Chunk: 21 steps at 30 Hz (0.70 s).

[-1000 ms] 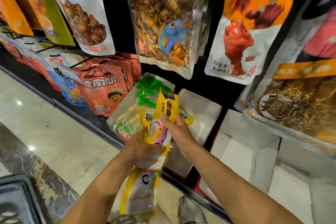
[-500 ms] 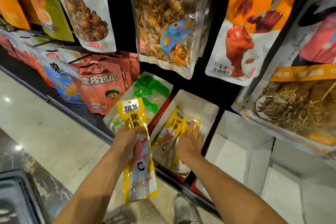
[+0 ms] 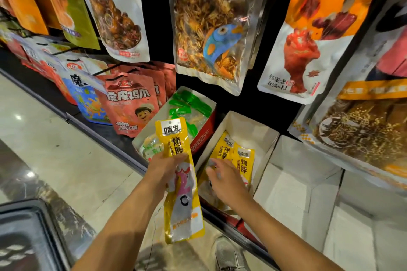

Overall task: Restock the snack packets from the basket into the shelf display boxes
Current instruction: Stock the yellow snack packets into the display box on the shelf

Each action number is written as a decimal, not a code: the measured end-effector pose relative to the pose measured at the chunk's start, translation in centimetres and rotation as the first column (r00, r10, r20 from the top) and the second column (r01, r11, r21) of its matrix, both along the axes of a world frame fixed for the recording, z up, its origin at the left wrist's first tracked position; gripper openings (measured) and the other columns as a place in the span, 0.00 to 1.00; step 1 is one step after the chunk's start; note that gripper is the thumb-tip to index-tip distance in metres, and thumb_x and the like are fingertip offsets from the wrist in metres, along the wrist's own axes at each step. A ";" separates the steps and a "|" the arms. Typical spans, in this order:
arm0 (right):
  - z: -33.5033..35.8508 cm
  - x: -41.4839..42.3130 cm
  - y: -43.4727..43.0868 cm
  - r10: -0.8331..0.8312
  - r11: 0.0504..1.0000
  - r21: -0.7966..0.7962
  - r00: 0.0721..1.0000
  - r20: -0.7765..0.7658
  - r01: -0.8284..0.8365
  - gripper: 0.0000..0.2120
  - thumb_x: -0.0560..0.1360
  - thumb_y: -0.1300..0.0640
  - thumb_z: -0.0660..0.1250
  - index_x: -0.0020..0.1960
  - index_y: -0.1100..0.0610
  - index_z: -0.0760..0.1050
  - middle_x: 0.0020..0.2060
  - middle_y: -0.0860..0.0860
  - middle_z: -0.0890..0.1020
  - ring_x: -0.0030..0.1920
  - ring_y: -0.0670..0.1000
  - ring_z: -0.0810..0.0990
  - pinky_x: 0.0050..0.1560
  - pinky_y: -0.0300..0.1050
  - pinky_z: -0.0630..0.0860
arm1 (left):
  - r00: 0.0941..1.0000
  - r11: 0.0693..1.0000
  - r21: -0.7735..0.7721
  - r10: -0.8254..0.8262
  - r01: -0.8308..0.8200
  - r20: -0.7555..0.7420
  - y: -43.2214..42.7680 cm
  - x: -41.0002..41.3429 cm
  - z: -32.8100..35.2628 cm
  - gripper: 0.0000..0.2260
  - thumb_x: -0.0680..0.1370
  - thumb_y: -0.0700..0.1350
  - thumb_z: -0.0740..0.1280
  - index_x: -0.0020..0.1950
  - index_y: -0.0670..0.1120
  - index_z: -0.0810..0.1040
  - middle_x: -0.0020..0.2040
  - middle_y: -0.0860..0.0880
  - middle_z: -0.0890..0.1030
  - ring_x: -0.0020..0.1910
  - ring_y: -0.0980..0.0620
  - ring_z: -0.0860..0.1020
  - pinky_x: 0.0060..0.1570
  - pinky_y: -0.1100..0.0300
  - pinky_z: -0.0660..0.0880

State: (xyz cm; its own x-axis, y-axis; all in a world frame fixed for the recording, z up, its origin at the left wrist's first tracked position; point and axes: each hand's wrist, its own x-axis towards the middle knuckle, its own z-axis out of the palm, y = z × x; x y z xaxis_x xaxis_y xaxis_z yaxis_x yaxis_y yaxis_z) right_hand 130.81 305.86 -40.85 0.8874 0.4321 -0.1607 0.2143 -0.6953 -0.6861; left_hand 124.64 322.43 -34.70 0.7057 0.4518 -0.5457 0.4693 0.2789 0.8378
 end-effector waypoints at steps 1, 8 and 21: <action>1.8 -1.2 0.8 0.033 0.972 0.234 0.980 -0.195 0.014 0.21 0.81 0.47 0.60 0.73 0.48 0.67 0.62 0.51 0.78 0.64 0.51 0.77 0.58 0.41 0.73 | 1.000 1.000 0.013 -0.007 0.007 0.013 0.3 0.0 0.0 0.08 0.78 0.41 0.72 0.55 0.40 0.82 0.46 0.41 0.86 0.40 0.43 0.84 0.41 0.54 0.79; 2.9 -5.5 2.3 0.051 0.876 0.473 0.956 -0.289 0.096 0.32 0.75 0.61 0.64 0.73 0.38 0.60 0.63 0.44 0.77 0.57 0.45 0.78 0.53 0.38 0.77 | 0.994 0.989 0.126 -0.092 0.083 0.065 -0.9 -0.2 -0.7 0.16 0.76 0.48 0.73 0.61 0.43 0.82 0.57 0.44 0.85 0.52 0.44 0.83 0.50 0.56 0.78; -3.0 2.7 -2.3 0.051 0.662 -0.744 0.985 0.165 0.090 0.19 0.77 0.55 0.60 0.67 0.58 0.74 0.75 0.59 0.56 0.74 0.61 0.57 0.75 0.54 0.52 | 0.910 0.173 0.903 -0.218 0.393 -0.354 -1.3 -1.2 -0.8 0.34 0.80 0.65 0.54 0.83 0.52 0.50 0.83 0.45 0.50 0.81 0.42 0.46 0.77 0.46 0.50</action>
State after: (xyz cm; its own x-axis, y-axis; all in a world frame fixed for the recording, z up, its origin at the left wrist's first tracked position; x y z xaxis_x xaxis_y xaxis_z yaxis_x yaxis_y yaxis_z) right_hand 133.50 303.56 -43.83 0.9366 0.2113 -0.2794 0.2495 -0.9622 0.1089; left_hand 123.46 321.08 -35.48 0.8934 0.4485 0.0263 0.4227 -0.8589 0.2891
